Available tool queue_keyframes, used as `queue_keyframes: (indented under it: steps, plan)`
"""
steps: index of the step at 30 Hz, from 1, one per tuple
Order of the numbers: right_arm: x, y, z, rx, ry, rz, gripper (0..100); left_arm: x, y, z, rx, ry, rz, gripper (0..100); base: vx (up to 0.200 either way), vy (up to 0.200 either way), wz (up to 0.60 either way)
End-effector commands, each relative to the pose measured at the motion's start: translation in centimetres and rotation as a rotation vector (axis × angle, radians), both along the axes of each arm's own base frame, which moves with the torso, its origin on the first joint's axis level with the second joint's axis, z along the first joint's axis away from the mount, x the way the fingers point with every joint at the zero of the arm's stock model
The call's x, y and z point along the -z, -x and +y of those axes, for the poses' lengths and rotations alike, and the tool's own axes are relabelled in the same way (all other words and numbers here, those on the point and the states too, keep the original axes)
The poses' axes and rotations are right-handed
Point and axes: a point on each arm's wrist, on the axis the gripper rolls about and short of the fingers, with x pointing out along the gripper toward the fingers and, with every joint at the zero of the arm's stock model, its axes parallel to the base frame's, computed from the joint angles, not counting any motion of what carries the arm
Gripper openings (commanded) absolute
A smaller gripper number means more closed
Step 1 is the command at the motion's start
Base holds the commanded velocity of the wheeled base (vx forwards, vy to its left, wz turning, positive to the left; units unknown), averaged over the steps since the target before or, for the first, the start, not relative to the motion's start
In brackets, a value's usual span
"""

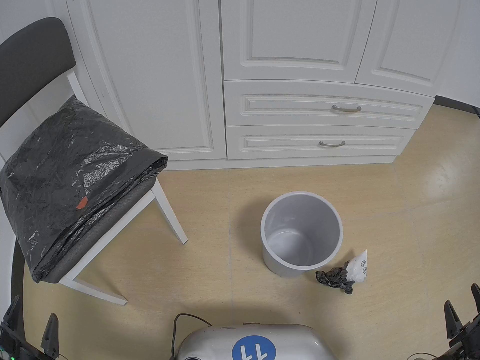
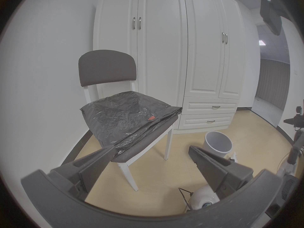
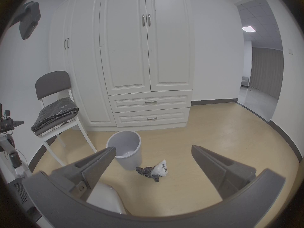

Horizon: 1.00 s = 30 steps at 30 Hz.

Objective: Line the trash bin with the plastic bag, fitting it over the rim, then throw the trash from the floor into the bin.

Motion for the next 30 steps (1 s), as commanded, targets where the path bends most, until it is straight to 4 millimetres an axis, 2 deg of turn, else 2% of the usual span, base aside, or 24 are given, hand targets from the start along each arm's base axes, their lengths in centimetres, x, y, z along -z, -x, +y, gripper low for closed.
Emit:
queue_keyframes:
  steps: [1, 30]
  plan:
    - [0.47, 0.00, 0.00, -0.001, -0.001, -0.001, 100, 0.53, -0.01, 0.00, -0.002, 0.007, 0.001, 100, 0.000, 0.000, 0.00]
    - [0.47, 0.00, 0.00, 0.001, -0.003, -0.001, 100, 0.53, -0.01, 0.04, -0.020, 0.008, 0.001, 100, 0.000, 0.000, 0.00]
